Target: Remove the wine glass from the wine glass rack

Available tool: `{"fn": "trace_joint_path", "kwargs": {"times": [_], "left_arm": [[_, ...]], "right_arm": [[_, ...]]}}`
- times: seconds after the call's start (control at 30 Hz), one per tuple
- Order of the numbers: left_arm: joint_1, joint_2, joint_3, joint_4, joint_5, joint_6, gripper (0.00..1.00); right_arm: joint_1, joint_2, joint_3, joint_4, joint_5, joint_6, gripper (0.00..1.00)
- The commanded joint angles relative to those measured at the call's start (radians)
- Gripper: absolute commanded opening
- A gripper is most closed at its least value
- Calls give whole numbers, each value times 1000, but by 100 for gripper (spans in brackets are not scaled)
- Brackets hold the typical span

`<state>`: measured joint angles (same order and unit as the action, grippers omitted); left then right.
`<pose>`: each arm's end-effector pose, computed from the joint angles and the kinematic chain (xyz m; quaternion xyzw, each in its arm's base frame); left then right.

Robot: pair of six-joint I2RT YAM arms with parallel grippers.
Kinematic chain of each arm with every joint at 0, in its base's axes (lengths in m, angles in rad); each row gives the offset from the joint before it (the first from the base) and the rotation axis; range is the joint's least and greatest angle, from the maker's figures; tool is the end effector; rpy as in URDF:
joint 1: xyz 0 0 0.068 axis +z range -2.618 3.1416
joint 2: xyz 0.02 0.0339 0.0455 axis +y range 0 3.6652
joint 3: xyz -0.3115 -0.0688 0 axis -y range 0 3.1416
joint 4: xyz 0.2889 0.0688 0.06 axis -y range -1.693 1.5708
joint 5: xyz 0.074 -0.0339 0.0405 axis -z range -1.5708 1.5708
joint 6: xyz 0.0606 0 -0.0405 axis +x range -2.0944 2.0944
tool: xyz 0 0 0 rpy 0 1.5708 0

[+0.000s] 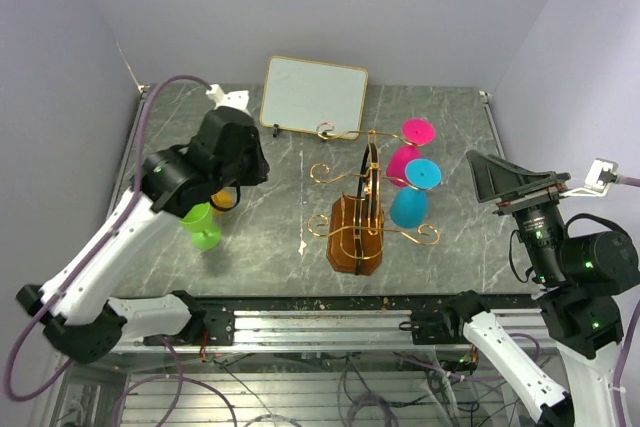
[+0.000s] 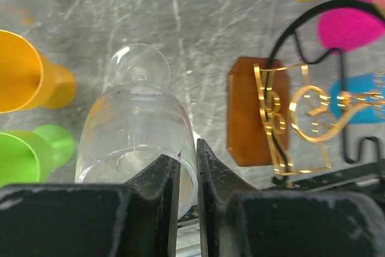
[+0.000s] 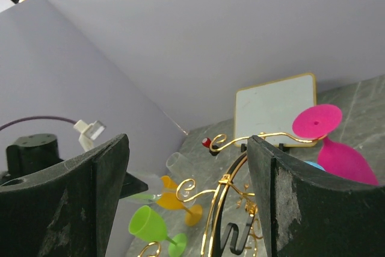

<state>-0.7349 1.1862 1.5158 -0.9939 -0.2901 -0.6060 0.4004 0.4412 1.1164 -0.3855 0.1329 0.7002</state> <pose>0.2053 -0.1622 0.4711 -0.0059 0.8918 -0.1674 0.4202 0.0536 0.0140 0.5122 0.1417 0.5817 0.3845 0.7026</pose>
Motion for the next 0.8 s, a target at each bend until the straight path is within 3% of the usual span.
{"fn": "trace_joint_path", "kwargs": {"times": [0.0, 0.13, 0.4, 0.77], "left_arm": [[0, 91, 64, -45, -128, 111, 7], [34, 246, 126, -47, -125, 185, 7], [182, 450, 142, 56, 137, 250, 7], [240, 583, 163, 124, 140, 251, 7]], "right_arm": [[0, -14, 35, -47, 36, -31, 78], [0, -21, 50, -71, 47, -24, 78], [0, -52, 74, -125, 68, -6, 78], [0, -59, 93, -160, 70, 6, 78]]}}
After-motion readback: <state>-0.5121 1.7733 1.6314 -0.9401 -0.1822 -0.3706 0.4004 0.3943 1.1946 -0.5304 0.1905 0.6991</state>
